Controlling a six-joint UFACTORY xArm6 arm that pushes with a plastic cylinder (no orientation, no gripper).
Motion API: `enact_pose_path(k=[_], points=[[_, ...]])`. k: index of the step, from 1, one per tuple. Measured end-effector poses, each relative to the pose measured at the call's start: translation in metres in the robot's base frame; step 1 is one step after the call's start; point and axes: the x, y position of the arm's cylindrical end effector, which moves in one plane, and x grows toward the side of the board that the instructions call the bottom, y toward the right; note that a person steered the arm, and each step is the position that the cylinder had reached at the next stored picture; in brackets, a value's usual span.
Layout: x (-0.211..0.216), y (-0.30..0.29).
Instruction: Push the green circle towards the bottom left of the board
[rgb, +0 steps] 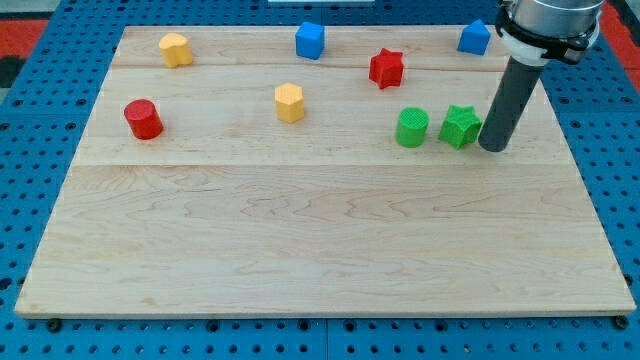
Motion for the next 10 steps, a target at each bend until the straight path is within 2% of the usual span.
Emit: enact_pose_path(k=[1, 3, 5, 7, 9, 10], points=[[0.003, -0.005], [0.033, -0.089], [0.003, -0.098], [0.001, -0.091], [-0.049, -0.091], [-0.058, -0.076]])
